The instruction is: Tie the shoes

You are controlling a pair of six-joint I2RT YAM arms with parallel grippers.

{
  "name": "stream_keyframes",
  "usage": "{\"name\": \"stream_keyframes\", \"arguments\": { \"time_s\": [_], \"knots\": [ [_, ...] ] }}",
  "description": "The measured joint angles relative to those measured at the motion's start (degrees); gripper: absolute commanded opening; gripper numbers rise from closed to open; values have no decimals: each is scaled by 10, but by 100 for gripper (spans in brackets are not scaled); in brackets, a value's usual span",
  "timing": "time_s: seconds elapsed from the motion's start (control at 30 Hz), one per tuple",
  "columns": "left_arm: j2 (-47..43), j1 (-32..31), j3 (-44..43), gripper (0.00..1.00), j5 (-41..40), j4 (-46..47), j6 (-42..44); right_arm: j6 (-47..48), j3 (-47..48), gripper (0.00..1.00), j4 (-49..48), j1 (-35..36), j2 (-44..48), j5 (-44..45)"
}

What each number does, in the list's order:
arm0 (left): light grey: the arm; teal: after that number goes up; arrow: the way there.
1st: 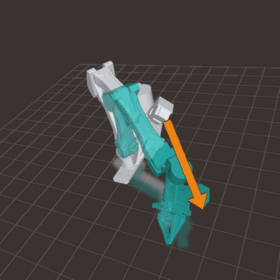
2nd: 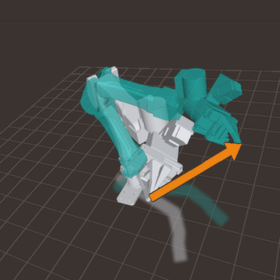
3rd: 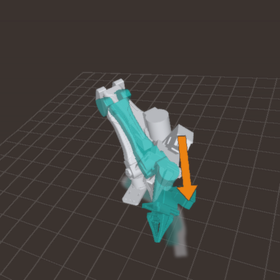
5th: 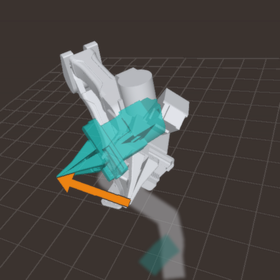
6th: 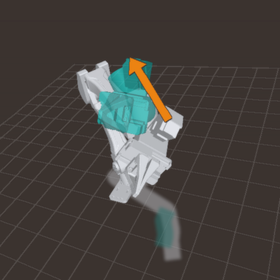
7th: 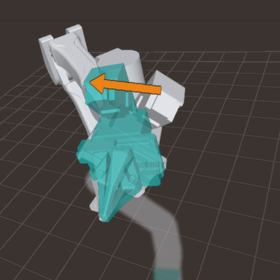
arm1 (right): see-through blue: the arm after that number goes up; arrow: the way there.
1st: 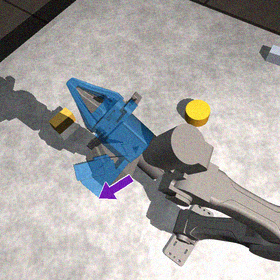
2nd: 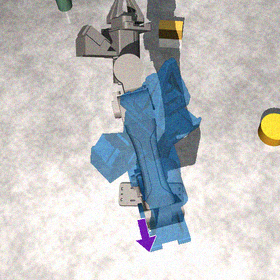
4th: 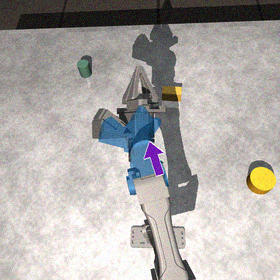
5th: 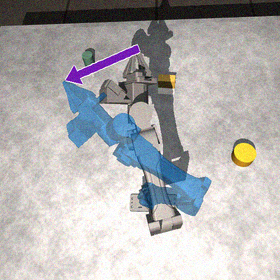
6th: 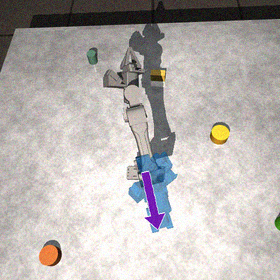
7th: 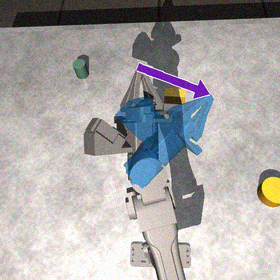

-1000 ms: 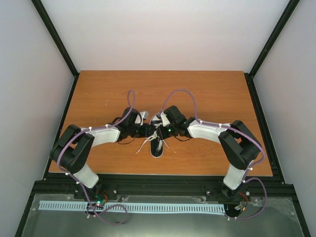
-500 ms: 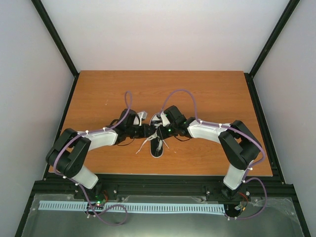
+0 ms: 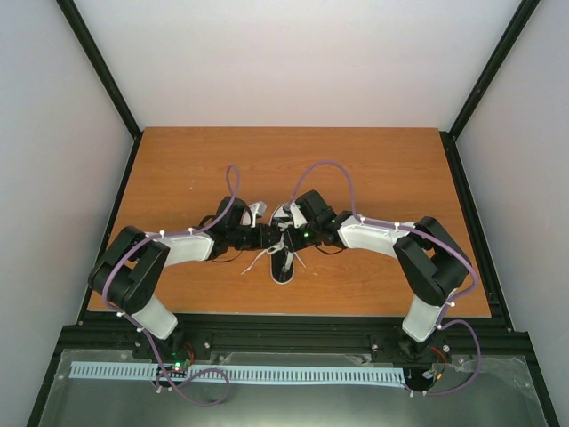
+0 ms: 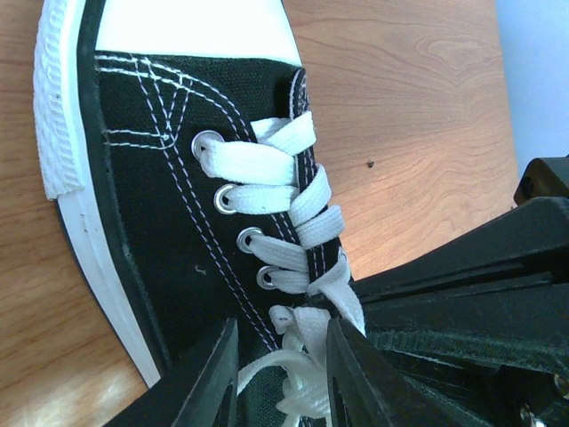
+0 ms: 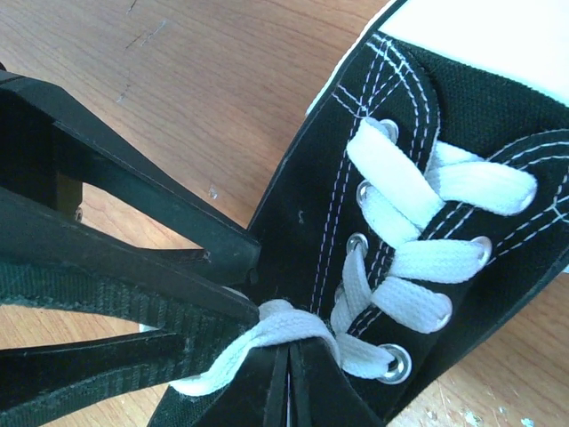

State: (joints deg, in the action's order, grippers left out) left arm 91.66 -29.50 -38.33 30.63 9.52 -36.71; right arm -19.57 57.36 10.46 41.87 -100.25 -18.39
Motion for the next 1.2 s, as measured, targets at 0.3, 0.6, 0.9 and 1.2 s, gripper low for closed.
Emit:
{"name": "stream_keyframes", "arguments": {
  "time_s": [0.3,0.6,0.9,1.2],
  "knots": [
    [0,3,6,35,14,17,-6,0,0,3,1,0,0,-1],
    [1,3,7,25,27,29,-11,0,0,3,1,0,0,0],
    [28,6,3,23,58,46,-11,0,0,3,10,-2,0,3],
    [35,6,3,5,80,50,-16,0,0,3,13,-3,0,4]
  ]
}}
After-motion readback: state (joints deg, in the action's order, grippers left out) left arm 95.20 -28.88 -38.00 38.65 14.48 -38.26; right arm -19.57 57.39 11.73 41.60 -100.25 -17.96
